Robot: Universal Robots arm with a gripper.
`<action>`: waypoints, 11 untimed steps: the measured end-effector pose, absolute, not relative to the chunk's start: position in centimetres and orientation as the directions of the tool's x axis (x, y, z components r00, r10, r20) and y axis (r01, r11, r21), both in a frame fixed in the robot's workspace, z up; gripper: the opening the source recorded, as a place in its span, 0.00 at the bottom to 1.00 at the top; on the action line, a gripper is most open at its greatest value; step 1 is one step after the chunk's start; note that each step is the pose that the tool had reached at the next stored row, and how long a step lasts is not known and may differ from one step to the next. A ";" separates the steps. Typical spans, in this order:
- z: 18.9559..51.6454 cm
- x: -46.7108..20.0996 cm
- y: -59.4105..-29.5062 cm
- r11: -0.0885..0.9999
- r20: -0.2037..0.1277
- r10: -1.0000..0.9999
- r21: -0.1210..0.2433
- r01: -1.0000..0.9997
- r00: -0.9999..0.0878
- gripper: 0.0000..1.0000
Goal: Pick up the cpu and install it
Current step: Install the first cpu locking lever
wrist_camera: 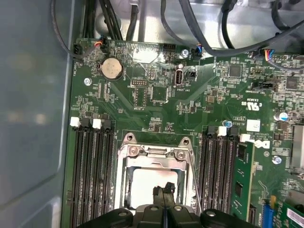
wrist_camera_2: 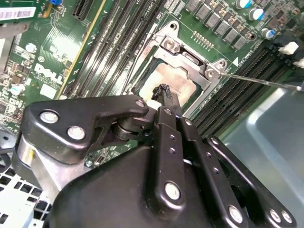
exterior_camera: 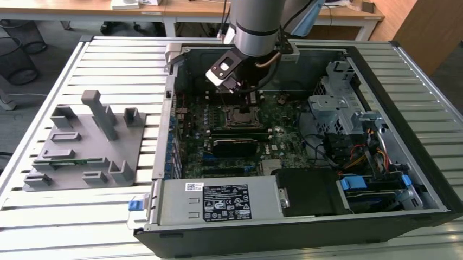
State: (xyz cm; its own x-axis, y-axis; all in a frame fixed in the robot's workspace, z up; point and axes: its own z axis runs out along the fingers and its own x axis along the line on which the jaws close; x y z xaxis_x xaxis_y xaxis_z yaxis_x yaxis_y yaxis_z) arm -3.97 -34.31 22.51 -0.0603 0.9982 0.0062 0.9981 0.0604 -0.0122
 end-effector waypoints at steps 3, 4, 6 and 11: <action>23.1 -4.0 -34.3 0.060 0.006 0.998 -0.012 0.998 -0.060 0.11; 23.3 -4.0 -34.3 0.060 0.006 0.998 -0.012 0.998 -0.060 0.11; 23.6 -4.0 -34.3 0.060 0.006 0.998 -0.012 0.998 -0.060 0.11; 23.9 -4.0 -34.3 0.060 0.005 0.998 -0.008 0.998 -0.060 0.11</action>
